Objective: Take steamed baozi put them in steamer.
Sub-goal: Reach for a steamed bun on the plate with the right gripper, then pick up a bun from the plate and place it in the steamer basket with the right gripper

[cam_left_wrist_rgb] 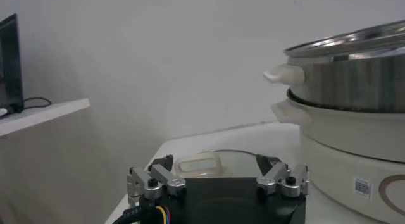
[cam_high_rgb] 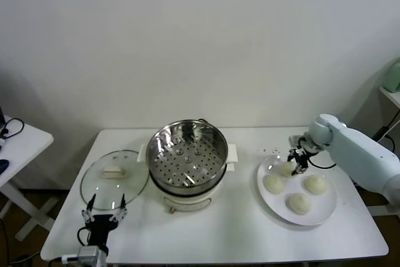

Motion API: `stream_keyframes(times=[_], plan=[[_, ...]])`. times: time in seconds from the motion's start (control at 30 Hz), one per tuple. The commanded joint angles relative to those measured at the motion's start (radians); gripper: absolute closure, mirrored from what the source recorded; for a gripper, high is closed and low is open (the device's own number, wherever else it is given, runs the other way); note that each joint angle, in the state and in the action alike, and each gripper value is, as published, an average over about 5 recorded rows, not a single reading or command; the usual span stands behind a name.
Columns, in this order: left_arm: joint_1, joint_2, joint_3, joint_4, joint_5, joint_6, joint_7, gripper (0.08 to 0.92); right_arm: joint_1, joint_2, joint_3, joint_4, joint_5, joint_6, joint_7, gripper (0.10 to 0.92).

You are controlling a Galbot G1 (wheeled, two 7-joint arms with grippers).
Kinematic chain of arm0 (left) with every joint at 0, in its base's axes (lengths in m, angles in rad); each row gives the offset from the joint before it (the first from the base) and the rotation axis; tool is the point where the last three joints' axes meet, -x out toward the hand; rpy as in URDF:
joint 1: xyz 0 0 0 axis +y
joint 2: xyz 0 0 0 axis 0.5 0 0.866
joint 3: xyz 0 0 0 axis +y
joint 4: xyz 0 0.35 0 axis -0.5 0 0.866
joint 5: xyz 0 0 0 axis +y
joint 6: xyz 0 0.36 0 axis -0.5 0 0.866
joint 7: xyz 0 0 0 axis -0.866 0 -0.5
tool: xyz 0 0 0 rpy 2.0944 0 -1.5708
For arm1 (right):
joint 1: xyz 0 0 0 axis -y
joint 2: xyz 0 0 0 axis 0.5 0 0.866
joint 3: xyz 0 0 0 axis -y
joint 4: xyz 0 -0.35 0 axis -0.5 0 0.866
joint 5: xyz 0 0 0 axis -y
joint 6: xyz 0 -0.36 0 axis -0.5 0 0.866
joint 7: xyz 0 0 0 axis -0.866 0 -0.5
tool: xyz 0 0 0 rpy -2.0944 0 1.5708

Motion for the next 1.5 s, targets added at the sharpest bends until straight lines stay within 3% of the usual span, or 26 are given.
stream_keyframes(times=[0.03, 0.33, 0.57, 0.73, 0.93, 1.1, 1.5], plan=[[0.000, 0.010, -0.002, -0.001, -0.002, -0.001, -0.001, 0.177, 0.153, -0.084, -0.160, 0.121, 0.096, 0.005, -0.004, 0.457], [-0.003, 0.023, -0.004, 0.000, -0.005, -0.002, -0.001, 0.177, 0.569, -0.132, -0.470, 0.321, 0.305, 0.037, -0.004, 0.457], [-0.006, 0.025, 0.000, 0.006, -0.005, -0.002, 0.000, 0.177, 0.861, 0.008, -0.649, 0.392, 0.444, 0.100, 0.010, 0.457], [-0.011, 0.022, 0.001, 0.014, -0.005, -0.002, -0.001, 0.177, 0.954, 0.143, -0.672, 0.444, 0.458, 0.169, 0.032, 0.457], [-0.018, 0.013, 0.000, 0.015, -0.004, 0.001, -0.002, 0.177, 0.938, 0.288, -0.662, 0.492, 0.347, 0.276, 0.092, 0.457], [-0.019, 0.009, 0.000, 0.011, -0.002, 0.004, -0.002, 0.177, 0.874, 0.399, -0.652, 0.445, 0.243, 0.422, 0.155, 0.457], [-0.019, 0.000, -0.012, -0.001, -0.001, 0.014, 0.000, 0.177, 0.637, 0.578, -0.593, 0.101, -0.039, 0.711, 0.264, 0.457]])
